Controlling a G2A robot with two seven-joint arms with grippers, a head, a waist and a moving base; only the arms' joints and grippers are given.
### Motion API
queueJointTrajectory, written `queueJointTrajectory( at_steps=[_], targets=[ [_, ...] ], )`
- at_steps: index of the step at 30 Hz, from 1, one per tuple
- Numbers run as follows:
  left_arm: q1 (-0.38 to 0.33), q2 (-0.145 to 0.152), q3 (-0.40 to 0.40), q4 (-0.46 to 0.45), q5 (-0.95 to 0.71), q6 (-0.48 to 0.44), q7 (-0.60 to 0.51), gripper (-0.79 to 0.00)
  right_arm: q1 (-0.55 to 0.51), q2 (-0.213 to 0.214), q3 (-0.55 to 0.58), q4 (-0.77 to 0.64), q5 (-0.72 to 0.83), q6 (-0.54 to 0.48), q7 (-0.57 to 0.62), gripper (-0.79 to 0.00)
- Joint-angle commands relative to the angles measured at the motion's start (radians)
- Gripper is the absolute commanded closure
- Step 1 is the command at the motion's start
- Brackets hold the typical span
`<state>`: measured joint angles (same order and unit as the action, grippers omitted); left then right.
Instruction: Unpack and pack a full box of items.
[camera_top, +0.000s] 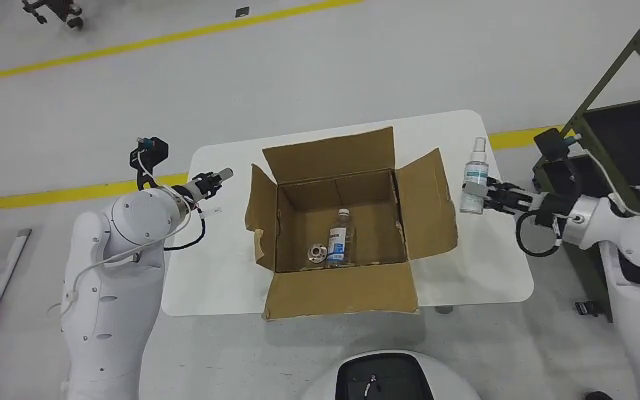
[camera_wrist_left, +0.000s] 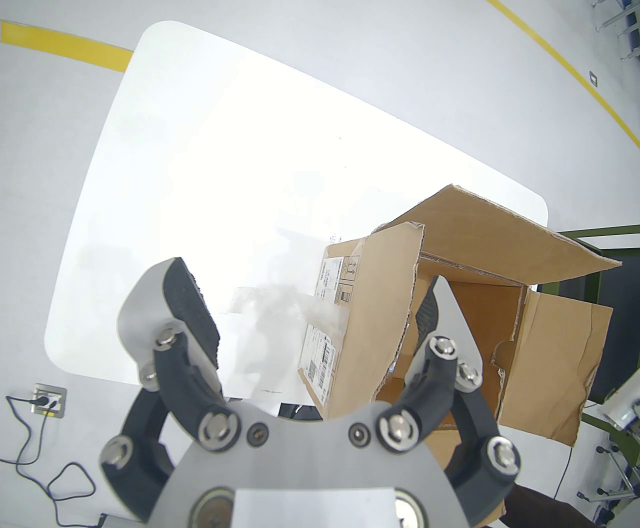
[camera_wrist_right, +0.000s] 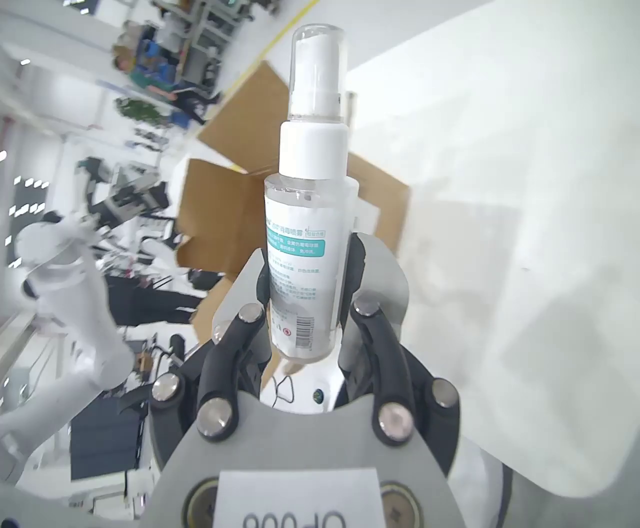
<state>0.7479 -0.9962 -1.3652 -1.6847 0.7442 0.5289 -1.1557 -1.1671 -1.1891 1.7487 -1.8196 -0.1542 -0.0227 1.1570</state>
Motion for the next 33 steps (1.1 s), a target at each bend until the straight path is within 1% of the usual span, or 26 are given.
queueJointTrajectory(
  at_steps=[1, 7, 11, 20, 22, 24, 26, 29, 33],
  targets=[
    [0.0, 0.0, 0.0, 0.0, 0.0, 0.0, 0.0, -0.785, 0.022, 0.0, -0.037, 0.013, 0.05, -0.027, 0.012, 0.0],
    [0.0, 0.0, 0.0, 0.0, 0.0, 0.0, 0.0, -0.785, 0.124, -0.006, -0.21, 0.086, 0.092, -0.046, 0.021, 0.0],
    [0.0, 0.0, 0.0, 0.0, 0.0, 0.0, 0.0, -0.785, 0.193, -0.011, -0.325, 0.162, 0.052, -0.043, 0.04, 0.0],
    [0.0, 0.0, 0.0, 0.0, 0.0, 0.0, 0.0, -0.785, 0.198, -0.01, -0.333, 0.171, 0.039, -0.036, 0.043, 0.0],
    [0.0, 0.0, 0.0, 0.0, 0.0, 0.0, 0.0, -0.785, 0.191, -0.011, -0.348, 0.154, 0.044, -0.044, 0.03, 0.0],
    [0.0, 0.0, 0.0, 0.0, 0.0, 0.0, 0.0, -0.785, 0.203, -0.012, -0.377, 0.155, 0.028, -0.013, 0.019, 0.0],
    [0.0, 0.0, 0.0, 0.0, 0.0, 0.0, 0.0, -0.785, 0.23, -0.018, -0.427, 0.173, 0.019, 0.039, -0.006, 0.0],
    [0.0, 0.0, 0.0, 0.0, 0.0, 0.0, 0.0, -0.785, 0.297, -0.036, -0.546, 0.234, -0.01, 0.149, -0.033, 0.0],
    [0.0, 0.0, 0.0, 0.0, 0.0, 0.0, 0.0, -0.785, 0.411, -0.068, -0.724, 0.354, -0.121, 0.282, -0.083, 0.0]
  ],
)
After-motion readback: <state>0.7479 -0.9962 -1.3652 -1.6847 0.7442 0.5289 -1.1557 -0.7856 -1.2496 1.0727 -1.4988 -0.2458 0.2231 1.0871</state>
